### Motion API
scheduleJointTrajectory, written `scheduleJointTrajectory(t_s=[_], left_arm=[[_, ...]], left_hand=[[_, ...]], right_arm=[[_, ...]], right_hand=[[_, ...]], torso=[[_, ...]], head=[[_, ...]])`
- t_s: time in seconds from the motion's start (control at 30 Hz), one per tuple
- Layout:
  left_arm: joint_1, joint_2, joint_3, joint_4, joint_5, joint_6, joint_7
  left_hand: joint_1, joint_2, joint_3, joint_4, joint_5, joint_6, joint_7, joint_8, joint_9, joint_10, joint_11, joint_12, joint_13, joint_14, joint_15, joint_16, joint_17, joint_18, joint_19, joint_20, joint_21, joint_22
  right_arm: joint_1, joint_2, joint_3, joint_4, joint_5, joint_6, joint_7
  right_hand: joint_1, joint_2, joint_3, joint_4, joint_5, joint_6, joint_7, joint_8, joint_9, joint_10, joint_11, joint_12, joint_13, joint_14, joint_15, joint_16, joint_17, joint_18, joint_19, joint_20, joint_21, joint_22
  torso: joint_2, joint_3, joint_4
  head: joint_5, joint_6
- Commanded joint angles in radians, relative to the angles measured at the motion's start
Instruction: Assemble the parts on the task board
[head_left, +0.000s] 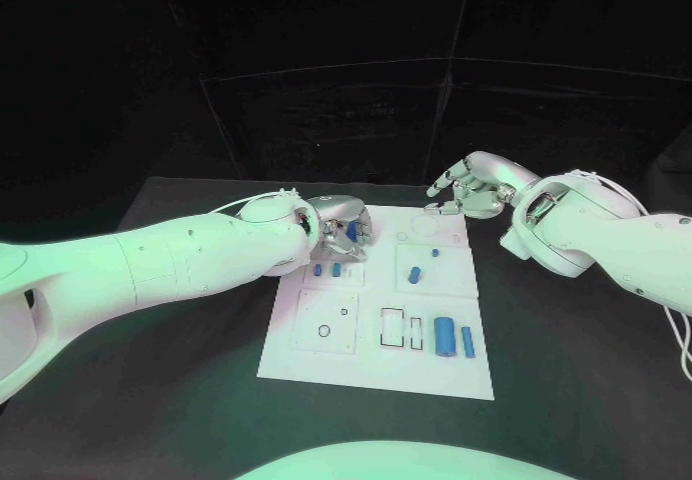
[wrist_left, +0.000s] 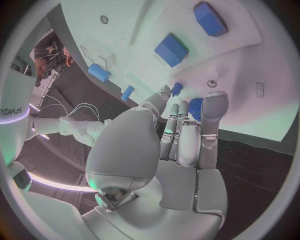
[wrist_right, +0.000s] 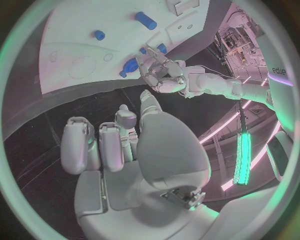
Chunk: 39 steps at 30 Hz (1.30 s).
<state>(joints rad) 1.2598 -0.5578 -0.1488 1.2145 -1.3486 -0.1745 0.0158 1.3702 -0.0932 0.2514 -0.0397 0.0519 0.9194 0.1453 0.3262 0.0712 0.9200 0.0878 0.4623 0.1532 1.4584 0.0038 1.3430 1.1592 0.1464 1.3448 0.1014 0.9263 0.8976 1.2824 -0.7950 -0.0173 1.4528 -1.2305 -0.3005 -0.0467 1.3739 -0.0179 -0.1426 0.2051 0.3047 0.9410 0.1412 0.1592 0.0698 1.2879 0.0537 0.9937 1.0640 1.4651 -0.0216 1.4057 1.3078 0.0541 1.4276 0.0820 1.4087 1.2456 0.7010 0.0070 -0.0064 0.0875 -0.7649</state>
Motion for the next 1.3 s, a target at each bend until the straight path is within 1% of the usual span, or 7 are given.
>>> scheduleJointTrajectory(t_s=[0.03,0.13,0.6,0.73,0.9,1.1,1.3], left_arm=[[0.000,0.004,0.001,-0.005,-0.029,0.042,-0.023],[-0.001,0.006,0.001,-0.008,-0.033,0.052,-0.028],[-0.006,0.015,0.001,-0.015,-0.037,0.071,-0.036],[-0.007,0.017,0.001,-0.017,-0.037,0.071,-0.032],[-0.008,0.019,0.001,-0.017,-0.037,0.069,-0.027],[-0.009,0.020,0.001,-0.019,-0.037,0.046,-0.031],[-0.010,0.000,0.003,-0.007,-0.035,0.005,-0.021]], left_hand=[[0.003,0.013,0.012,-0.003,-0.003,0.014,0.000,-0.007,-0.001,0.016,-0.001,-0.008,-0.006,0.014,-0.001,0.007,0.002,-0.009,0.011,0.000,0.013,0.014],[0.007,0.016,0.023,-0.006,-0.003,0.021,0.000,-0.011,-0.002,0.027,-0.002,-0.013,-0.012,0.014,-0.002,0.008,0.000,-0.010,0.011,-0.001,0.021,0.022],[-0.002,0.017,0.067,-0.008,-0.003,0.050,-0.003,-0.032,-0.004,0.072,-0.007,-0.038,-0.038,0.013,-0.005,0.017,-0.003,-0.014,0.009,-0.002,0.059,0.064],[-0.004,0.023,0.081,-0.006,-0.003,0.062,-0.006,-0.036,-0.003,0.093,-0.011,-0.039,-0.041,0.013,-0.008,0.020,-0.002,-0.015,0.009,-0.003,0.068,0.075],[-0.008,0.030,0.107,-0.006,-0.003,0.087,-0.013,-0.042,-0.002,0.125,-0.020,-0.049,-0.048,0.015,-0.014,0.026,0.001,-0.018,0.010,-0.008,0.087,0.097],[0.006,0.041,0.157,-0.023,-0.004,0.122,-0.017,-0.053,0.001,0.171,-0.028,-0.068,-0.054,0.022,-0.022,0.038,0.013,-0.023,0.017,-0.016,0.119,0.133],[0.015,0.034,0.188,-0.043,-0.003,0.118,-0.008,-0.072,-0.002,0.172,-0.022,-0.088,-0.060,0.020,-0.018,0.037,0.005,-0.024,0.014,-0.015,0.124,0.140]], right_arm=[[0.002,0.001,0.001,0.001,-0.002,0.000,0.006],[0.002,0.001,0.001,0.000,-0.002,0.001,0.006],[0.002,0.005,0.001,-0.001,-0.002,0.001,0.008],[0.002,0.005,0.001,-0.001,-0.002,0.001,0.008],[0.002,0.006,0.001,-0.001,-0.002,0.001,0.008],[0.002,0.006,0.001,-0.001,-0.002,0.001,0.008],[0.002,0.007,0.001,-0.002,-0.002,0.000,0.008]], right_hand=[[0.001,0.006,-0.007,-0.001,0.006,-0.006,-0.002,0.004,-0.001,-0.006,-0.003,-0.005,0.000,0.055,-0.004,-0.004,0.046,0.014,-0.006,-0.001,-0.004,0.000],[0.002,0.007,-0.007,-0.001,0.006,-0.006,-0.002,0.004,-0.001,-0.006,-0.003,-0.005,0.000,0.055,-0.004,-0.003,0.046,0.014,-0.006,-0.001,-0.004,0.000],[0.003,0.008,-0.007,-0.001,0.008,-0.006,-0.002,0.005,-0.001,-0.006,-0.003,-0.004,0.000,0.055,-0.004,-0.003,0.046,0.014,-0.006,-0.001,-0.005,-0.001],[0.003,0.008,-0.007,-0.001,0.008,-0.006,-0.002,0.005,-0.001,-0.006,-0.003,-0.004,0.000,0.055,-0.004,-0.003,0.046,0.014,-0.006,-0.001,-0.005,-0.001],[0.003,0.008,-0.007,-0.001,0.008,-0.006,-0.002,0.005,-0.001,-0.006,-0.003,-0.004,0.000,0.055,-0.004,-0.003,0.046,0.014,-0.006,-0.001,-0.005,-0.001],[0.003,0.008,-0.007,-0.001,0.008,-0.006,-0.002,0.005,-0.001,-0.006,-0.003,-0.004,0.000,0.055,-0.004,-0.003,0.046,0.014,-0.006,-0.001,-0.005,-0.001],[0.003,0.008,-0.007,-0.001,0.008,-0.006,-0.002,0.005,-0.001,-0.006,-0.003,-0.004,0.000,0.055,-0.004,-0.003,0.046,0.014,-0.006,-0.001,-0.005,-0.001]], torso=[[0.000,0.0004,0.0014],[-0.001,-0.0001,0.0008],[0.000,0.0004,0.0009],[0.000,0.0010,0.0012],[-0.001,0.0007,0.0015],[-0.001,0.0003,0.0004],[-0.001,0.0000,0.0007]], head=[[-0.001,-0.001],[-0.001,-0.002],[0.000,-0.006],[0.000,-0.007],[0.000,-0.006],[0.000,-0.005],[-0.003,-0.002]])
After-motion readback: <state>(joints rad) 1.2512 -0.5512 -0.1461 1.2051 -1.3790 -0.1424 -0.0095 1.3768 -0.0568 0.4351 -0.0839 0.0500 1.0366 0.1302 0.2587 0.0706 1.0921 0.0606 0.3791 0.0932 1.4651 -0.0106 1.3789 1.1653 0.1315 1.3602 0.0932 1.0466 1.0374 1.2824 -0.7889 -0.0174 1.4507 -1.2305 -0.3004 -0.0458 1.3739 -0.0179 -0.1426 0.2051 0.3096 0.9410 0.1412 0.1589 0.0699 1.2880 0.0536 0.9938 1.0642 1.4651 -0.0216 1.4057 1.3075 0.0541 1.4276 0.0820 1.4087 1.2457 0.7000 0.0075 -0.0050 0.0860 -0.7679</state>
